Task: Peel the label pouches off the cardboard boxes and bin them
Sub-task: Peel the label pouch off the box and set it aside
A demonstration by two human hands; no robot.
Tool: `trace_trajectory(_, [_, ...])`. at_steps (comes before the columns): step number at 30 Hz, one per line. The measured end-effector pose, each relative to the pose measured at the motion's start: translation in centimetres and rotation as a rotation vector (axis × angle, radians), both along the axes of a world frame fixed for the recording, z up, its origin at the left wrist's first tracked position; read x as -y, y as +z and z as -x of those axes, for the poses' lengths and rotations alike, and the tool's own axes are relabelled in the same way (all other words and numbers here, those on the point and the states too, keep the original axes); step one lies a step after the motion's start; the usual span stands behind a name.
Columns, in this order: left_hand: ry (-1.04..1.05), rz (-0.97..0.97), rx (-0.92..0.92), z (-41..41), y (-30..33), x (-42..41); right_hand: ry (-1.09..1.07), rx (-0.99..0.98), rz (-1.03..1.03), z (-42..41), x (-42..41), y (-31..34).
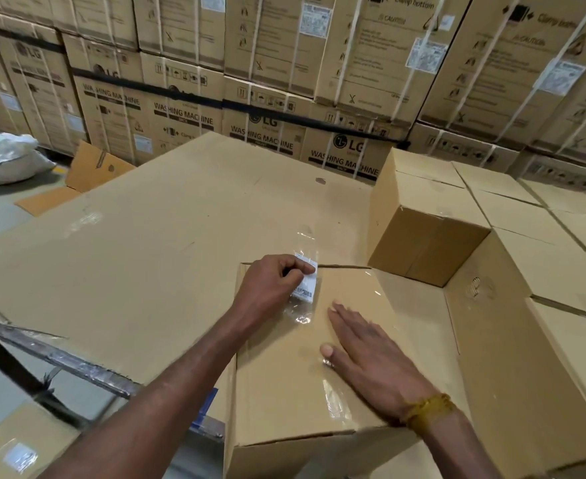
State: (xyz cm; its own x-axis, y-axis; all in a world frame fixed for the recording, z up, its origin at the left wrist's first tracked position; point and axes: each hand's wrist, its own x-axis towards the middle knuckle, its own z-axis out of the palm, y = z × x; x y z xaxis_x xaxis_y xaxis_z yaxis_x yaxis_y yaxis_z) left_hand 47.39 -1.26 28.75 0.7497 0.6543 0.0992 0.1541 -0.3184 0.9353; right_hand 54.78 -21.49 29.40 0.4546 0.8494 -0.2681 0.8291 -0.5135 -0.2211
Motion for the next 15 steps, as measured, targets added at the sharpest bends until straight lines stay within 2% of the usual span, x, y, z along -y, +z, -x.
trace_trajectory(6, [-0.004,0.027,0.014,-0.1,0.2,0.0,-0.112,0.04,-0.028,-2.0,-4.6,-0.3])
trace_trajectory(11, [-0.007,0.04,0.018,-0.2,-0.2,-0.1,-0.022,0.017,-0.033,1.6,-0.3,-0.2])
trace_trajectory(15, [-0.025,-0.041,-0.017,-0.4,-0.2,-0.3,-0.059,0.007,-0.007,-0.2,-0.8,0.0])
